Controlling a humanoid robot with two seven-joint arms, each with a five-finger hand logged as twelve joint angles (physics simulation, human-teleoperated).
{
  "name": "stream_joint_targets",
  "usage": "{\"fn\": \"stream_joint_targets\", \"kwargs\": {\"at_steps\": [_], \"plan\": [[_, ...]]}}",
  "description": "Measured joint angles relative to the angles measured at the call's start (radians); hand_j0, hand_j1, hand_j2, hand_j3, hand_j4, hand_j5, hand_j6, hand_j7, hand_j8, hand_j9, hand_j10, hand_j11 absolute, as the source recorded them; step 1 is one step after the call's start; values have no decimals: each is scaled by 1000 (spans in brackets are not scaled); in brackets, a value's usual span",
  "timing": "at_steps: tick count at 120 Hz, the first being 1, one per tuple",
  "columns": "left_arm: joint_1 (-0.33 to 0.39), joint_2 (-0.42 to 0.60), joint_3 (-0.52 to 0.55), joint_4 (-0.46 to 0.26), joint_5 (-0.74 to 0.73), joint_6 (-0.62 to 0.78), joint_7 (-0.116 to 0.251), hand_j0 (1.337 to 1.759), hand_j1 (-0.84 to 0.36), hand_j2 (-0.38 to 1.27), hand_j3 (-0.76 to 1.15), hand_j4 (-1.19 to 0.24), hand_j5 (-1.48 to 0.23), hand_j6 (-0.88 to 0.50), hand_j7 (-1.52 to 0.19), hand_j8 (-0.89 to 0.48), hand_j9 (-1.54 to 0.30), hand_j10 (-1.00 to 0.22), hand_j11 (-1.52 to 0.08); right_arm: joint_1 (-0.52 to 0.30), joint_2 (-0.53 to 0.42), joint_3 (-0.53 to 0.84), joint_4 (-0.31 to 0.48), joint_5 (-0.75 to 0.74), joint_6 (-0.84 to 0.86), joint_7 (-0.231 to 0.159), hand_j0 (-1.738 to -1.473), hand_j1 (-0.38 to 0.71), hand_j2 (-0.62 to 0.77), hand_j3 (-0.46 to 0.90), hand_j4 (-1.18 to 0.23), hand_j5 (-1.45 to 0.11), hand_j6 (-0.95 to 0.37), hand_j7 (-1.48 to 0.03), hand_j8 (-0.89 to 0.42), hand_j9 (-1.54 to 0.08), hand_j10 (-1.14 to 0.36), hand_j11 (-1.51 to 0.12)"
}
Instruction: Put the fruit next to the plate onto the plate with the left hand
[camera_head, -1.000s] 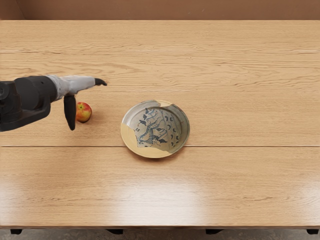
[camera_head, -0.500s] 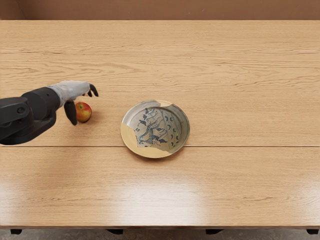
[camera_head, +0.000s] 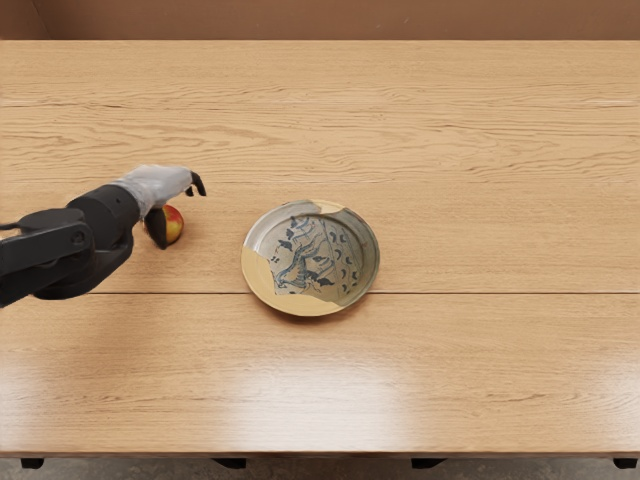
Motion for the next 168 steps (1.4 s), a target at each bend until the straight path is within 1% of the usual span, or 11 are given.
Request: {"fn": "stream_joint_targets", "kwargs": {"at_steps": [42, 76, 89, 95, 109, 132, 136, 143, 154, 160, 168], "plan": [[26, -4, 23, 34, 19, 12, 0, 1658, -64, 74, 0, -351, -451, -352, -451, -352, -451, -350, -451, 0, 0, 0, 0, 0, 0, 0, -1658, -331, -3, 0, -15, -20, -15, -20, -15, -20, -15, -20], [44, -4, 36, 45, 33, 39, 0, 1658, -84, 77, 0, -368, -474, -369, -474, -369, -474, -368, -473, 0, 0, 0, 0, 0, 0, 0, -1658, -331, -3, 0, -15, -20, -15, -20, -15, -20, -15, -20], [43, -4, 38, 47, 35, 44, 0, 1658, -153, 89, 0, -425, -548, -424, -548, -426, -547, -424, -547, 0, 0, 0, 0, 0, 0, 0, -1658, -331, -3, 0, -15, -20, -15, -20, -15, -20, -15, -20], [46, -4, 38, 47, 37, 46, 0, 1658, -184, 97, 0, -462, -575, -408, -585, -455, -585, -456, -584, 0, 0, 0, 0, 0, 0, 0, -1658, -331, -3, 0, -15, -20, -15, -20, -15, -20, -15, -20], [49, -4, 39, 51, 33, 47, 0, 1658, -248, 103, 0, -514, -647, -475, -654, -504, -656, -509, -655, 0, 0, 0, 0, 0, 0, 0, -1658, -331, -3, 0, -15, -20, -15, -20, -15, -20, -15, -20], [48, -4, 37, 69, 22, 46, 0, 1648, -227, 55, 0, -602, -808, -432, -824, -458, -832, -589, -832, 0, 0, 0, 0, 0, 0, 0, -1658, -331, -3, 0, -15, -20, -15, -20, -15, -20, -15, -20], [47, -4, 36, 73, 18, 45, 0, 1647, -222, 54, 0, -596, -840, -418, -855, -452, -863, -605, -864, 0, 0, 0, 0, 0, 0, 0, -1658, -331, -3, 0, -15, -20, -15, -20, -15, -20, -15, -20], [40, -4, 34, 78, -4, 46, 0, 1648, -240, 179, 0, -606, -888, -415, -898, -462, -905, -641, -906, 0, 0, 0, 0, 0, 0, 0, -1658, -331, -3, 0, -15, -20, -15, -20, -15, -20, -15, -20], [20, -4, 29, 81, -34, 42, 1, 1649, -304, 323, 0, -556, -970, -359, -956, -417, -957, -687, -957, 0, 0, 0, 0, 0, 0, 0, -1658, -331, -3, 0, -15, -20, -15, -20, -15, -20, -15, -20], [6, -4, 28, 82, -52, 40, 1, 1649, -313, 362, 0, -536, -1002, -346, -979, -399, -978, -698, -977, 0, 0, 0, 0, 0, 0, 0, -1658, -331, -3, 0, -15, -20, -15, -20, -15, -20, -15, -20], [-42, -6, 27, 82, -77, 36, 1, 1649, -332, 379, 0, -529, -1042, -324, -1003, -375, -995, -686, -999, 0, 0, 0, 0, 0, 0, 0, -1658, -331, -3, 0, -15, -20, -15, -20, -15, -20, -15, -20]]}}
